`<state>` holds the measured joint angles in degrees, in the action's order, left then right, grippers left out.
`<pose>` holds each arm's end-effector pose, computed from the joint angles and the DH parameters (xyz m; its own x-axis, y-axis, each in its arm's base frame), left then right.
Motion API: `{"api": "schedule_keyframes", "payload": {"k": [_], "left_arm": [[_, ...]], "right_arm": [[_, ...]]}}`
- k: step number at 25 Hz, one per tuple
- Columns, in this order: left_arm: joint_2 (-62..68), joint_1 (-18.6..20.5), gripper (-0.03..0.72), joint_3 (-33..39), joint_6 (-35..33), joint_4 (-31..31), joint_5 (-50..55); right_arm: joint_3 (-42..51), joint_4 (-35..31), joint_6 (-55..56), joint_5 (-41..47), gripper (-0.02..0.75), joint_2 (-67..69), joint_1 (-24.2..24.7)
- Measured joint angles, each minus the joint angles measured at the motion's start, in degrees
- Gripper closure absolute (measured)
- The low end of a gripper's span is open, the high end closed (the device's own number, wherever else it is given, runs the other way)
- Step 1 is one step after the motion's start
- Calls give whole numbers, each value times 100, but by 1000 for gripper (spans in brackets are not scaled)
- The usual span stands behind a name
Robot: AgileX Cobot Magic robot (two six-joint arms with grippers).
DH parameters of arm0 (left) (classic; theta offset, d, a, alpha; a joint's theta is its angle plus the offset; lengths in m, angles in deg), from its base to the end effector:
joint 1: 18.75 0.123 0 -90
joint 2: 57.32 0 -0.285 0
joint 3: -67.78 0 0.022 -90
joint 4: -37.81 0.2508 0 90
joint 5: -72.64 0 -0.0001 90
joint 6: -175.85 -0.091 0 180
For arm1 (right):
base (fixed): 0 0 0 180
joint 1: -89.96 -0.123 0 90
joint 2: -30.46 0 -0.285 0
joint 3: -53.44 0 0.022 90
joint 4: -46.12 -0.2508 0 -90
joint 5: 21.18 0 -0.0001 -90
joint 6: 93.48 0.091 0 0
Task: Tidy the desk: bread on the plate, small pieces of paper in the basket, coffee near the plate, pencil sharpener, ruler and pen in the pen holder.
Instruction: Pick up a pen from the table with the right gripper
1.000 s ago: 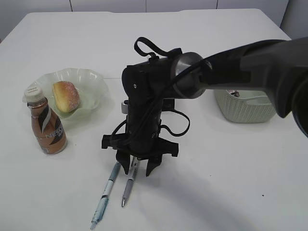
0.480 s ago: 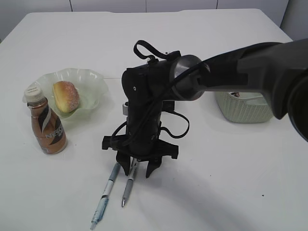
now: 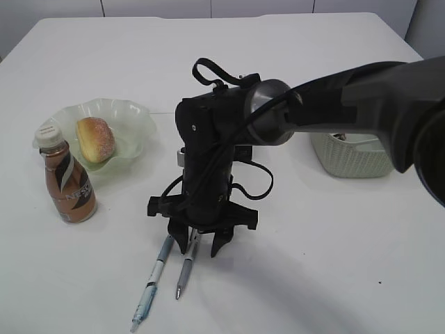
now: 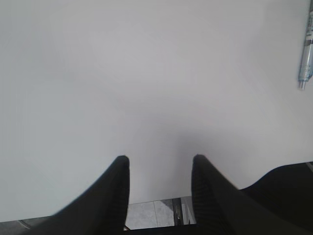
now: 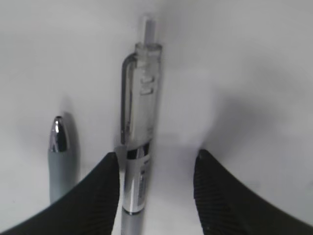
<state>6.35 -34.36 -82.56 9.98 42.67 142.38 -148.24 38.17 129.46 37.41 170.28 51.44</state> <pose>0.1480 -0.0338 0.2990 -0.9524 0.0431 -0.3018 0.0416 0.9991 0.0112 0.3491 0.2916 0.1178 -0.9888 0.1427 0.0446 0.1473 0.9811 0.1251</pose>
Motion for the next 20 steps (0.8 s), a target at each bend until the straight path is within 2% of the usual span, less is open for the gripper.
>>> {"api": "schedule_keyframes", "payload": {"k": [7, 17, 20], "left_arm": [[0, 0, 381, 0, 0, 0, 0], [0, 0, 381, 0, 0, 153, 0], [0, 0, 381, 0, 0, 164, 0]], "right_arm": [[0, 2, 0, 409, 342, 10, 0], [0, 192, 0, 423, 343, 10, 0], [0, 255, 0, 434, 390, 10, 0]]}}
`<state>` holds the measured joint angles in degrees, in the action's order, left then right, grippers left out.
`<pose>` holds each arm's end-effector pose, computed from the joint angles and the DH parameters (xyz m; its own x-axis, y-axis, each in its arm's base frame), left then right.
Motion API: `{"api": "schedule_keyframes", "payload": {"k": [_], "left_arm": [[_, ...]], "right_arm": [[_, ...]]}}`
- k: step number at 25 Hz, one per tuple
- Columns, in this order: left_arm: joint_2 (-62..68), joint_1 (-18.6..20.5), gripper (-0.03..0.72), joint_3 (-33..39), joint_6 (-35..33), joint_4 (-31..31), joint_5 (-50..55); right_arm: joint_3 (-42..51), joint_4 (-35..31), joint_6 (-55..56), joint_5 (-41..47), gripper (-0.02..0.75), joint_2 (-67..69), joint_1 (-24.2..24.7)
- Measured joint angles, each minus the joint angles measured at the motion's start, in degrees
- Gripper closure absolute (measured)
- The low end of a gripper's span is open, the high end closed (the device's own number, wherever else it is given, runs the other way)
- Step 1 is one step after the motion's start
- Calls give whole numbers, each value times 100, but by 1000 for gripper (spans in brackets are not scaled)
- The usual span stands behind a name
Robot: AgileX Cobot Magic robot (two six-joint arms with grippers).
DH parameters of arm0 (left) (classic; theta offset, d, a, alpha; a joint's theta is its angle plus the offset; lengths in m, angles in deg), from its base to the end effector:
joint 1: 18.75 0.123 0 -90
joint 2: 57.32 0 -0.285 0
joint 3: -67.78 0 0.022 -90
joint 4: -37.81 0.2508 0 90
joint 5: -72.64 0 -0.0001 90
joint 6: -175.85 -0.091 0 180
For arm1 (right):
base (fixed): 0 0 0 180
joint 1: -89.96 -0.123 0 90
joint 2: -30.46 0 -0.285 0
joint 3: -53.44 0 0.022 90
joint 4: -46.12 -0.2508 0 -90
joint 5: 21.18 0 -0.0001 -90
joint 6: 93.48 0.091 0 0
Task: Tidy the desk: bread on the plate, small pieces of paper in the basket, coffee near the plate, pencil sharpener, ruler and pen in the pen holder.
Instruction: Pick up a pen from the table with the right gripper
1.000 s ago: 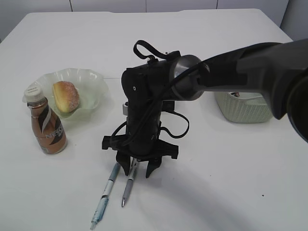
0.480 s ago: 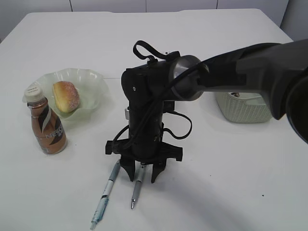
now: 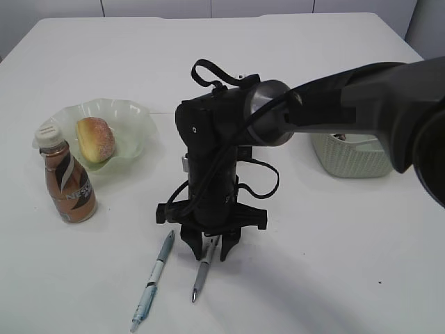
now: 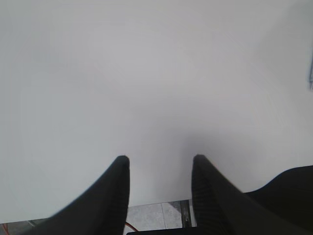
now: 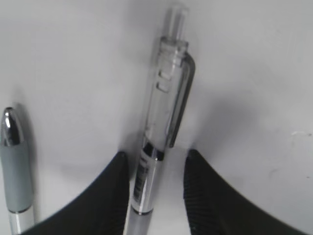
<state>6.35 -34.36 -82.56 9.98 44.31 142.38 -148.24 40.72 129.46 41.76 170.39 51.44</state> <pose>0.1487 -0.0315 0.2993 -0.9500 0.0530 -0.3078 0.0431 0.9983 0.0390 0.3455 0.2847 0.1165 -0.9903 0.1187 0.0730 0.1221 0.9915 0.0453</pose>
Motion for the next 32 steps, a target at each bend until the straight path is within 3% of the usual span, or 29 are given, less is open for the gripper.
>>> {"api": "schedule_keyframes", "payload": {"k": [5, 9, 16, 25, 32], "left_arm": [[0, 0, 381, 0, 0, 8, 0], [0, 0, 381, 0, 0, 8, 13], [0, 0, 381, 0, 0, 8, 46], [0, 0, 381, 0, 0, 24, 49], [0, 0, 381, 0, 0, 24, 49]], "right_arm": [[-14, 22, 0, 55, 589, 44, 0], [-77, -1, -93, 171, 652, 90, 0], [-274, 120, -514, 362, 658, 161, 0], [-719, 1092, -1580, 599, 659, 159, -13], [-719, 1422, -2651, -366, 659, -665, -13]]}}
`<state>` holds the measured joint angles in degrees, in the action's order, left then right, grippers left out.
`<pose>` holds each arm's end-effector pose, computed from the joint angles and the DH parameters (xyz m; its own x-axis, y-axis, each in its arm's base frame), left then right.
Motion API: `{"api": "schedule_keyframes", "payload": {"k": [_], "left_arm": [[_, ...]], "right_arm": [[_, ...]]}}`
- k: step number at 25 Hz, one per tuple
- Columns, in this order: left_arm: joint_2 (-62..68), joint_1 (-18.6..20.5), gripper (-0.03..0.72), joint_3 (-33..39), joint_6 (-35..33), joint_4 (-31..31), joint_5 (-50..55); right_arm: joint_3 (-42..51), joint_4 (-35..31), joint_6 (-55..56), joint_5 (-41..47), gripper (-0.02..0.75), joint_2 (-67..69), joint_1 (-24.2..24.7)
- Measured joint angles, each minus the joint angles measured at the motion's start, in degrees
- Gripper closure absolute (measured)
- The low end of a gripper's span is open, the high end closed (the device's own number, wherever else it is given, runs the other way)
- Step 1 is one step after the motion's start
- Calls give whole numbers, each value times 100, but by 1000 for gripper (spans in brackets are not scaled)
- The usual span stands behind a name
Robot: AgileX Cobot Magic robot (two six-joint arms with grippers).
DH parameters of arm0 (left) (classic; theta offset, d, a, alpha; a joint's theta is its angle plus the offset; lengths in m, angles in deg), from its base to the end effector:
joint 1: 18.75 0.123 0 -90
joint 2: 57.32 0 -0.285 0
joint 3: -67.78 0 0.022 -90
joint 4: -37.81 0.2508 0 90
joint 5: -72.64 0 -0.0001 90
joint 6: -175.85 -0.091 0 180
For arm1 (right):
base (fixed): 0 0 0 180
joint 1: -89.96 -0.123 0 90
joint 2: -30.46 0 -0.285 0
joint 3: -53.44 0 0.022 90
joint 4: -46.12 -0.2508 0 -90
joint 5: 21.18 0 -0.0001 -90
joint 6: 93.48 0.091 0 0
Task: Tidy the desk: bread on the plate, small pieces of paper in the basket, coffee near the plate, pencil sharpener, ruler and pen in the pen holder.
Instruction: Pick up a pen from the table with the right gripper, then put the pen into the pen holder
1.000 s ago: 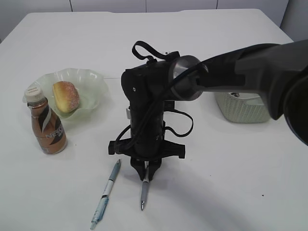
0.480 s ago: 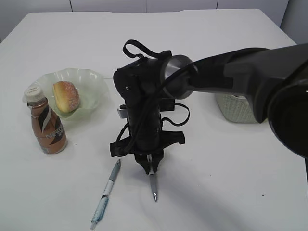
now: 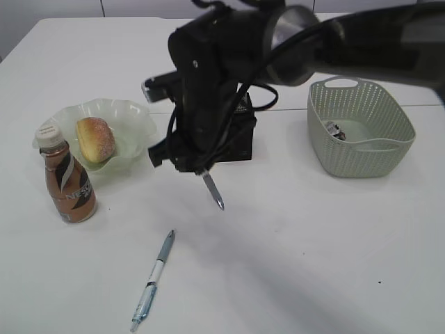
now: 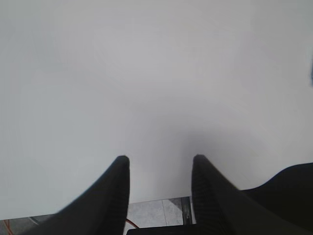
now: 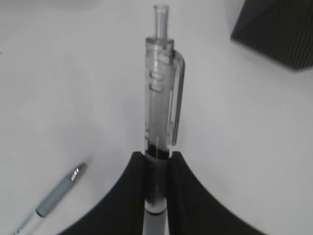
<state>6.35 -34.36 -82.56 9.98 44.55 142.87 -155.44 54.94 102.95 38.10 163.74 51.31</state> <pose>0.1481 -0.0309 0.2991 -0.9521 0.0543 -0.3008 0.0426 0.9981 0.0451 0.3742 0.2838 0.2030 -0.8538 -0.4211 -0.3059 -0.4227 0.9040 -0.0646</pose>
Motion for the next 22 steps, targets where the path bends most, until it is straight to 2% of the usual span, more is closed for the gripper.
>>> {"api": "schedule_keyframes", "payload": {"k": [7, 12, 15, 17, 22], "left_arm": [[0, 0, 381, 0, 0, -11, 0], [0, 0, 381, 0, 0, -11, -38], [0, 0, 381, 0, 0, -11, -112], [0, 0, 381, 0, 0, -11, -219], [0, 0, 381, 0, 0, -11, -389]], "right_arm": [[523, 670, -403, -1746, 659, -1298, 0], [1818, 1504, 97, -3409, 659, -2390, 96], [2764, 1873, 500, -4600, 659, -3033, 455], [3134, 1953, 586, -5097, 659, -3228, 822], [3416, 2016, 634, -5928, 659, -3064, 1710]]}}
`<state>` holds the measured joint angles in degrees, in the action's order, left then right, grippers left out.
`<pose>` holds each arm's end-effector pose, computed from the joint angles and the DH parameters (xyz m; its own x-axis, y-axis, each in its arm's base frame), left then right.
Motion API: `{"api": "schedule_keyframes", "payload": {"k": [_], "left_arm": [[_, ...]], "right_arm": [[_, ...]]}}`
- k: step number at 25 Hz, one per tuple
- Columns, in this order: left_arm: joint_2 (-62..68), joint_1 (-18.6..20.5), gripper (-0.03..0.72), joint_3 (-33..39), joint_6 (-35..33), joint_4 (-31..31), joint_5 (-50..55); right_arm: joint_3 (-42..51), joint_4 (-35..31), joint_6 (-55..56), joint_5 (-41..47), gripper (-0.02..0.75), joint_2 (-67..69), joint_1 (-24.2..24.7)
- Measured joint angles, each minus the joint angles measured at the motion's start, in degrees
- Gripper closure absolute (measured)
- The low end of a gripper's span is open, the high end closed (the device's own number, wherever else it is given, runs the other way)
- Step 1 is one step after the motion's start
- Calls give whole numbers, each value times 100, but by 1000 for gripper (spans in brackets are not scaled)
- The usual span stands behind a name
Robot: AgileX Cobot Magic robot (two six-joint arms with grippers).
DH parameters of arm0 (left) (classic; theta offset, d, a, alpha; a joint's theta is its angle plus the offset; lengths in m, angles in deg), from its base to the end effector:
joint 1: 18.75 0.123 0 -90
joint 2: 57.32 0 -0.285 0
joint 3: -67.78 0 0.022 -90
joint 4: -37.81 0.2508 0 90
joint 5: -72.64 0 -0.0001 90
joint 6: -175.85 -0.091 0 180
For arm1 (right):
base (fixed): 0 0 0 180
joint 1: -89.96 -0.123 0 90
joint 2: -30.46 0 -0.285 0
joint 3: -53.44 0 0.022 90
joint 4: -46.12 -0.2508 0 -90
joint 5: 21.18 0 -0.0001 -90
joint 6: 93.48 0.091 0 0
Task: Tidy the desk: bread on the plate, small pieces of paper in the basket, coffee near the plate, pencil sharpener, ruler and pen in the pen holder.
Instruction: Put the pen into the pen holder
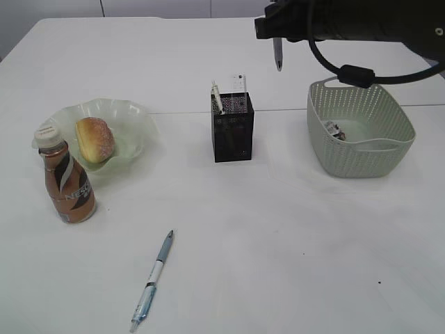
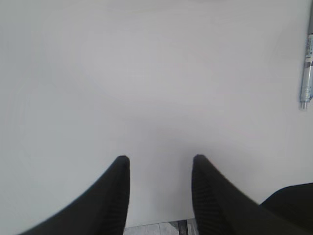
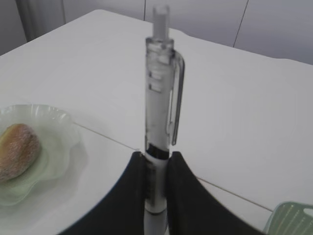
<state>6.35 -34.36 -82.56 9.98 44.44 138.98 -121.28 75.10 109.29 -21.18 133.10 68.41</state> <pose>0.1536 -0.0329 0.3010 -0.9304 0.0548 -0.3625 0.0481 0.9985 0.0276 0.3668 0.1448 0.3168 -0.2448 -0.2130 -0.9459 -0.3961 0.9124 -0.1029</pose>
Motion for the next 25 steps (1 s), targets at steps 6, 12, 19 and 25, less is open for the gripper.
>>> {"api": "schedule_keyframes", "payload": {"k": [6, 12, 19, 25], "left_arm": [[0, 0, 381, 0, 0, 0, -60], [0, 0, 381, 0, 0, 0, -64], [0, 0, 381, 0, 0, 0, -64], [0, 0, 381, 0, 0, 0, -64]], "right_arm": [[11, 47, 12, -1353, 659, 652, 195], [-245, -450, -278, -1968, 659, 1524, 195], [-960, -783, -480, -2267, 659, 2172, 204], [-1490, -788, -584, -2000, 659, 2757, 204]]}}
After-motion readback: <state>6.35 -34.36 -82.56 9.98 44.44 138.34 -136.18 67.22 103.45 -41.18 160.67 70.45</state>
